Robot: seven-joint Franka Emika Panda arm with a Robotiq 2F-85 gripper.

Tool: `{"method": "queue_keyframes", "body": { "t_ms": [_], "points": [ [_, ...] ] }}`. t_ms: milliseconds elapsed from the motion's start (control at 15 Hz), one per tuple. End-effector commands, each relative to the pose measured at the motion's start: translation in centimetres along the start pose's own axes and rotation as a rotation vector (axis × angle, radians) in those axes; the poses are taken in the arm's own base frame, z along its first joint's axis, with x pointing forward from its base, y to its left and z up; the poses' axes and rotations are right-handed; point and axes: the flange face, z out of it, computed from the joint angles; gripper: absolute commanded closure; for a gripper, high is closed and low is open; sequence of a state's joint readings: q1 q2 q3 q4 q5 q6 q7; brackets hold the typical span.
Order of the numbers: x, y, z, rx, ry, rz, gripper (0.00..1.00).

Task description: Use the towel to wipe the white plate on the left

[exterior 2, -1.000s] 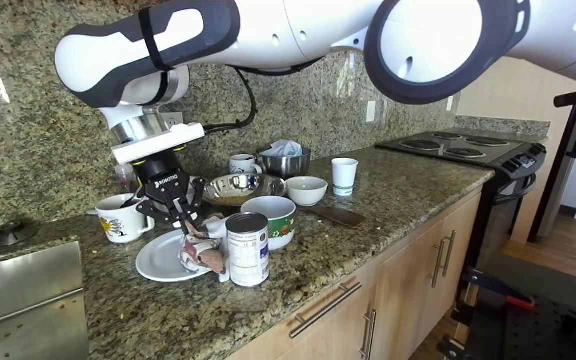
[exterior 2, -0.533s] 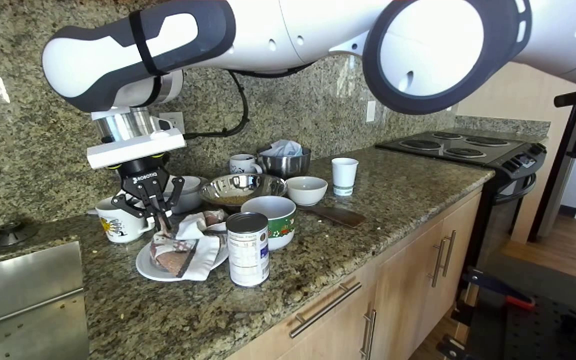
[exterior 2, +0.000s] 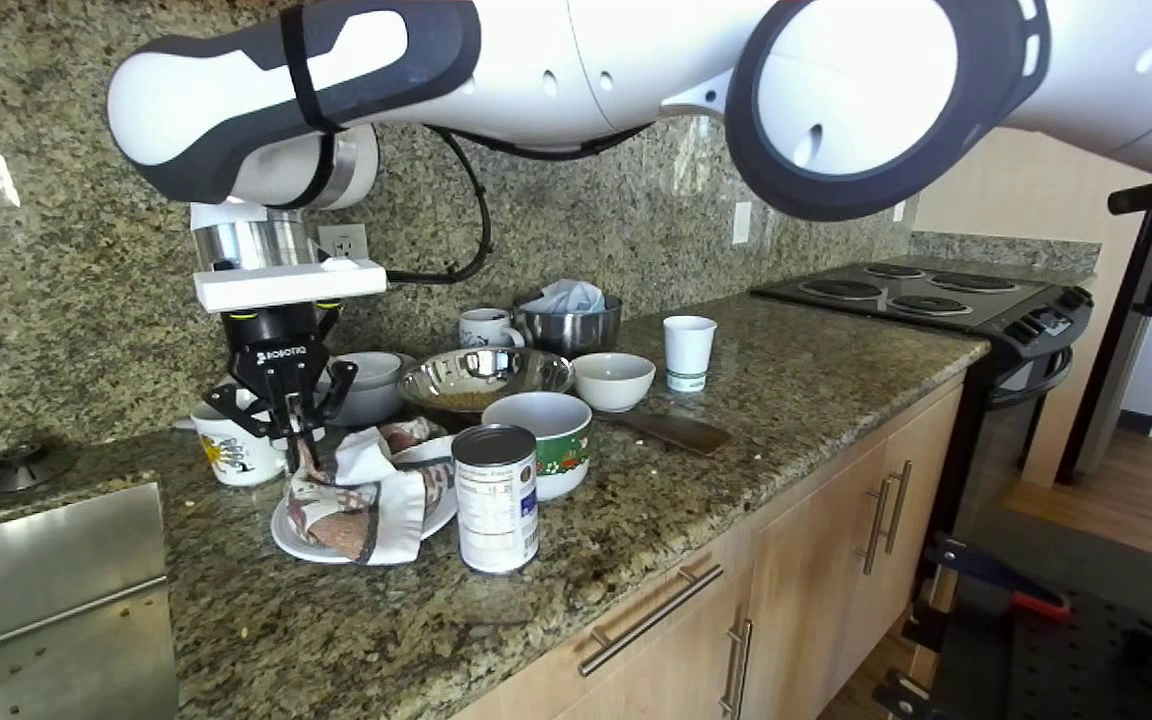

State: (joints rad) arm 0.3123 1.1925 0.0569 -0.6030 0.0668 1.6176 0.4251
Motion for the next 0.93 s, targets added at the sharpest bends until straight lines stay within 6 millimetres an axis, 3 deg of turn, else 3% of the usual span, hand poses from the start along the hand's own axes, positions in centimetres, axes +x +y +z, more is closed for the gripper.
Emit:
{"method": "queue_keyframes", "body": {
  "t_ms": [0, 333, 867],
  "points": [
    [0.0, 0.9, -1.4, 0.05, -0.033, -0.056, 0.97],
    [-0.2, 2.4, -4.4, 0.052, -0.027, -0.037, 0.97],
    [-0.4, 5.7, -11.1, 0.079, 0.021, 0.069, 0.97]
  ]
}}
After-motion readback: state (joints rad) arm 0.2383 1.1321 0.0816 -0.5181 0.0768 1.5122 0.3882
